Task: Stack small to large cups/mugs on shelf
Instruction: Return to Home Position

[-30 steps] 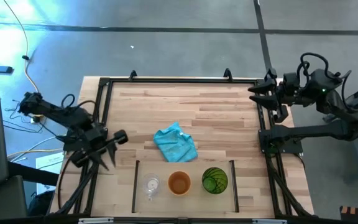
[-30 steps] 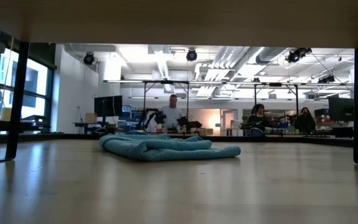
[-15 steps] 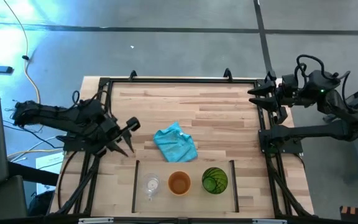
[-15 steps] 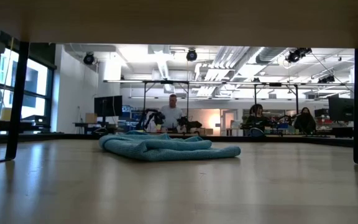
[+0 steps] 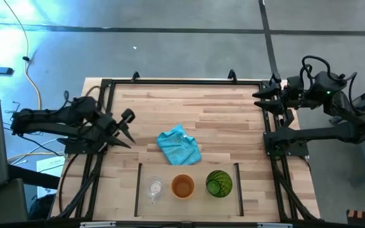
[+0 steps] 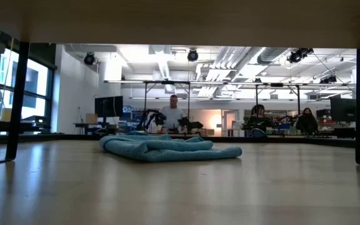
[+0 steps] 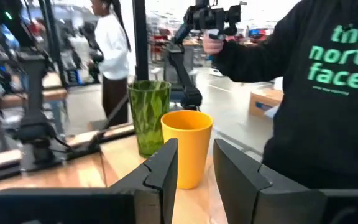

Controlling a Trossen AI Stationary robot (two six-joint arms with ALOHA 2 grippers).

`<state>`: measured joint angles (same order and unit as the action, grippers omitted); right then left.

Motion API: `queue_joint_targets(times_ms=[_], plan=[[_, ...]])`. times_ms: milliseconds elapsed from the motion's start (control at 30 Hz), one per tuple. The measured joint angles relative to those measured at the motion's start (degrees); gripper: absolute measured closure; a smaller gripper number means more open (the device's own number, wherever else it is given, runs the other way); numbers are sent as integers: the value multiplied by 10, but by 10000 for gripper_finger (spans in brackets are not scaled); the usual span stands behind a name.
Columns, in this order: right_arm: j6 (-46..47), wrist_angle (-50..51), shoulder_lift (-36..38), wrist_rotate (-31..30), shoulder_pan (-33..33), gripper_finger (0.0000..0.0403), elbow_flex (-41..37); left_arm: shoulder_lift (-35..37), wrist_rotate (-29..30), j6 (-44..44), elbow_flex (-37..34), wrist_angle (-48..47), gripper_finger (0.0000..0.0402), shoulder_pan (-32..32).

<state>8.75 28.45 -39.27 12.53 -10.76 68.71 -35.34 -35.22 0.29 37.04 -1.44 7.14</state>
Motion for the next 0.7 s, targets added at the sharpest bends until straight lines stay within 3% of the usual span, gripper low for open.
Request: queue_joint_targets(times_ms=[400,700], plan=[[-5,0,0,-1,0,268,0,130,85,24,0,-111,309,-5],[3,0,0,-1,0,268,0,178,161,42,-1,-154,309,-5]])
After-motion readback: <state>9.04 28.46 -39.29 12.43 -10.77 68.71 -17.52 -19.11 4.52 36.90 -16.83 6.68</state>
